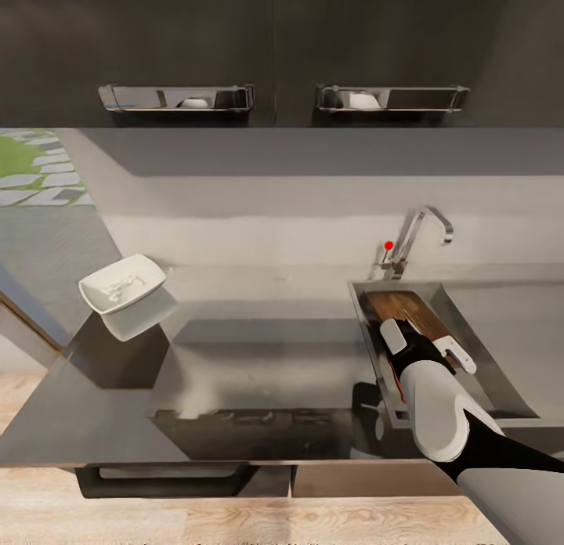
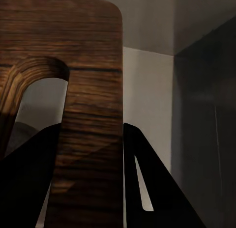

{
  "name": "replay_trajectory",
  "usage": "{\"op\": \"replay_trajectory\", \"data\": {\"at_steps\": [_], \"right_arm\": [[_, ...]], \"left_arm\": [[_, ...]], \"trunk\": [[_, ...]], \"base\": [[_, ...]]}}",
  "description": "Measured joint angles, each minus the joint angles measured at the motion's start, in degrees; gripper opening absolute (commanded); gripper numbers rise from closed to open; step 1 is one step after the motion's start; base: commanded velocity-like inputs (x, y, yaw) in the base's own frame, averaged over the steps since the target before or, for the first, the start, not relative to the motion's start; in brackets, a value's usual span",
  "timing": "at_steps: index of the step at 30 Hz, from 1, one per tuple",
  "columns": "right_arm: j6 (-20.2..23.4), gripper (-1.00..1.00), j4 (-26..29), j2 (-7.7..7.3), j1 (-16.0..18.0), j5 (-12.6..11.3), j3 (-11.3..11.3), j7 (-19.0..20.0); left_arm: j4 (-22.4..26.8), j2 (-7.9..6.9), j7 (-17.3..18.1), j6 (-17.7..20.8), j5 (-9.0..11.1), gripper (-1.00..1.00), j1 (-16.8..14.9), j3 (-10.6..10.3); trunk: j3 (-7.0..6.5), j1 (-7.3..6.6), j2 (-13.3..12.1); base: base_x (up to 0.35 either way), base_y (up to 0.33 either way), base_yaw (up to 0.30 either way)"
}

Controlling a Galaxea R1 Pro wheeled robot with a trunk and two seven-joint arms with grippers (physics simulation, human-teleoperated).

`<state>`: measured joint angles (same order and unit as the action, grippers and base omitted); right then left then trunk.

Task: In the kitchen, take the Vidalia onion out of the sink, dice it on the chopping board with the paring knife, put the diced onion into the bowl on the countertop, then place both the paring knife and the chopping board into the sink.

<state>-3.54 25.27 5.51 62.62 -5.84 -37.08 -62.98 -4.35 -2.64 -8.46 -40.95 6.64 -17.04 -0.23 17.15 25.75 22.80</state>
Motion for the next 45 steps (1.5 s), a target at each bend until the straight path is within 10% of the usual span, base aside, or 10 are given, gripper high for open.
{"op": "replay_trajectory", "data": {"at_steps": [15,16,39,45], "right_arm": [[0.05,-1.00,0.14,-0.03,0.00,-0.07,-0.02,-0.37],[0.05,1.00,0.14,-0.02,0.00,-0.07,-0.02,-0.36],[1.73,1.00,6.57,0.45,0.00,-0.06,0.83,-0.96],[9.55,1.00,17.31,1.18,0.00,-0.32,9.15,-3.34]], "left_arm": [[0.00,0.00,0.00,0.00,0.00,1.00,0.00,0.01],[0.00,0.00,0.00,0.00,0.00,1.00,0.00,0.00],[0.00,0.00,0.00,0.00,-0.01,1.00,0.00,-0.03],[0.00,0.04,0.00,0.00,-0.01,1.00,0.00,-0.05]], "trunk": [[0.37,0.00,0.01],[0.37,0.00,0.01],[0.37,-0.01,0.01],[0.36,-0.01,0.01]], "base": [[0.000,0.000,0.000],[0.000,0.000,0.000],[0.000,0.000,0.000],[0.000,0.000,0.000]]}}
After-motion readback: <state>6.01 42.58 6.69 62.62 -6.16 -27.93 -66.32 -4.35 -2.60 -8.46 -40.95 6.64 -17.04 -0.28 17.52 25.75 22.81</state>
